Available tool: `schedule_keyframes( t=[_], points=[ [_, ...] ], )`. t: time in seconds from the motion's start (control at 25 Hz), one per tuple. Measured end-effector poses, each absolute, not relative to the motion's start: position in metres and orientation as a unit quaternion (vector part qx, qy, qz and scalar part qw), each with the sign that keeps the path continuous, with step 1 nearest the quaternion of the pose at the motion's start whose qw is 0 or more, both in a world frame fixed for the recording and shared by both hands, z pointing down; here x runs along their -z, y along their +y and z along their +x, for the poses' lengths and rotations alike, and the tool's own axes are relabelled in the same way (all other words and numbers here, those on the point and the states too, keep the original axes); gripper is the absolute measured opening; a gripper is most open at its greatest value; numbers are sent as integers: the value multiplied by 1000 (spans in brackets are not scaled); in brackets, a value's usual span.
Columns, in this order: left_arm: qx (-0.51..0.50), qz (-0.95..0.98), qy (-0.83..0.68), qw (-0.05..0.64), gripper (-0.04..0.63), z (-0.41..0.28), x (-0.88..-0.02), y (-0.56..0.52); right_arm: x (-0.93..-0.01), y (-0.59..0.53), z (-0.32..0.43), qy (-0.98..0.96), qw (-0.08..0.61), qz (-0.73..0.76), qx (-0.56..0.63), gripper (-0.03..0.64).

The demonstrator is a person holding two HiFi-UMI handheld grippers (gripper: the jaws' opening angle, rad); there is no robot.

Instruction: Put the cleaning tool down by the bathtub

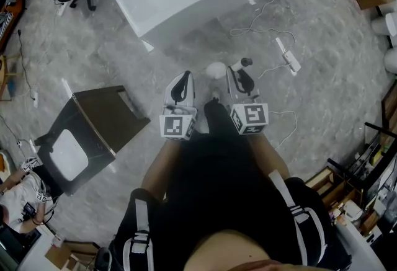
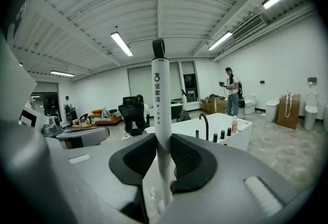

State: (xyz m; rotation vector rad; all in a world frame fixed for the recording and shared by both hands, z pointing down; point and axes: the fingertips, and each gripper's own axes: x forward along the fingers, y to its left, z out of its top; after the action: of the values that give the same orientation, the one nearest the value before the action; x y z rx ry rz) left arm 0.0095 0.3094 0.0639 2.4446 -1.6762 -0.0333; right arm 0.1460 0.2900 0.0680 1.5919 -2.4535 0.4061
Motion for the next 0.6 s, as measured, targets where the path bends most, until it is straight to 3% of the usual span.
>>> schedule_keyframes(
  t=[0.6],
  points=[
    [-5, 807, -583, 100, 9, 38, -94, 235, -107, 198, 176, -828, 109, 529, -147, 89]
  ],
)
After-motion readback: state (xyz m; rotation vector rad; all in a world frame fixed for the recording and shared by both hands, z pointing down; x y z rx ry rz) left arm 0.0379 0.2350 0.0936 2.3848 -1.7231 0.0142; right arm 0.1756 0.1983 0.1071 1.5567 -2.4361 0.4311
